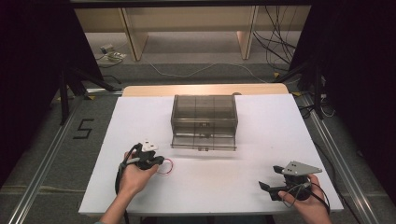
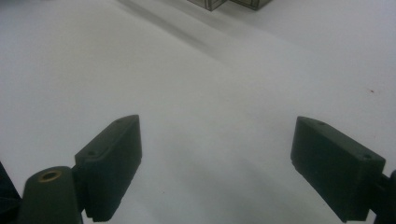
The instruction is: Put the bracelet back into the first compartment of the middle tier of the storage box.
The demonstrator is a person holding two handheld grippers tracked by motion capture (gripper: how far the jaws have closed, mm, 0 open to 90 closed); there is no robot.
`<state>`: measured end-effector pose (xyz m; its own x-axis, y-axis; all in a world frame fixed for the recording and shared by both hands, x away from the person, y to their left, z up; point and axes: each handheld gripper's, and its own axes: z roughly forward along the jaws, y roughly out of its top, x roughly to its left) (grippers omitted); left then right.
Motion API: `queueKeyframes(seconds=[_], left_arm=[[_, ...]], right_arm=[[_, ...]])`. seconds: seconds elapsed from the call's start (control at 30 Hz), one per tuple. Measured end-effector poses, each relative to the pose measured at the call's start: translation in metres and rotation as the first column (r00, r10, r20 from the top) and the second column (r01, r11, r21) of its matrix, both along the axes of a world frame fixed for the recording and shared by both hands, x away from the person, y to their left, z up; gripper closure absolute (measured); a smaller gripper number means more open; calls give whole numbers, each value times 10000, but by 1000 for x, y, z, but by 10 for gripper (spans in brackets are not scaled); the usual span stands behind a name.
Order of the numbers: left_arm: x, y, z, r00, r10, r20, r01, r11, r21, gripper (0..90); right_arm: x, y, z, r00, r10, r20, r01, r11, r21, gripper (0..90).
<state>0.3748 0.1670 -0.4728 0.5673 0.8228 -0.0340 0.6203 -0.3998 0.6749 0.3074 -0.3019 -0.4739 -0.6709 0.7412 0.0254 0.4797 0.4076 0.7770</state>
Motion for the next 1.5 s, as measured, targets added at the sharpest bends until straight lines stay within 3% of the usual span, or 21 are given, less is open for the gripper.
queueKeyframes(seconds=[0.57, 1.5], left_arm=[[-7, -4, 10, 9991, -115, 402, 128, 9994, -312, 874], [-16, -13, 25, 9966, -414, 707, 461, 9967, -667, 875]], right_arm=[[0, 0, 0, 10000, 16, 5, -16, 10000, 16, 172], [0, 0, 0, 10000, 14, -26, -14, 10000, 0, 172]])
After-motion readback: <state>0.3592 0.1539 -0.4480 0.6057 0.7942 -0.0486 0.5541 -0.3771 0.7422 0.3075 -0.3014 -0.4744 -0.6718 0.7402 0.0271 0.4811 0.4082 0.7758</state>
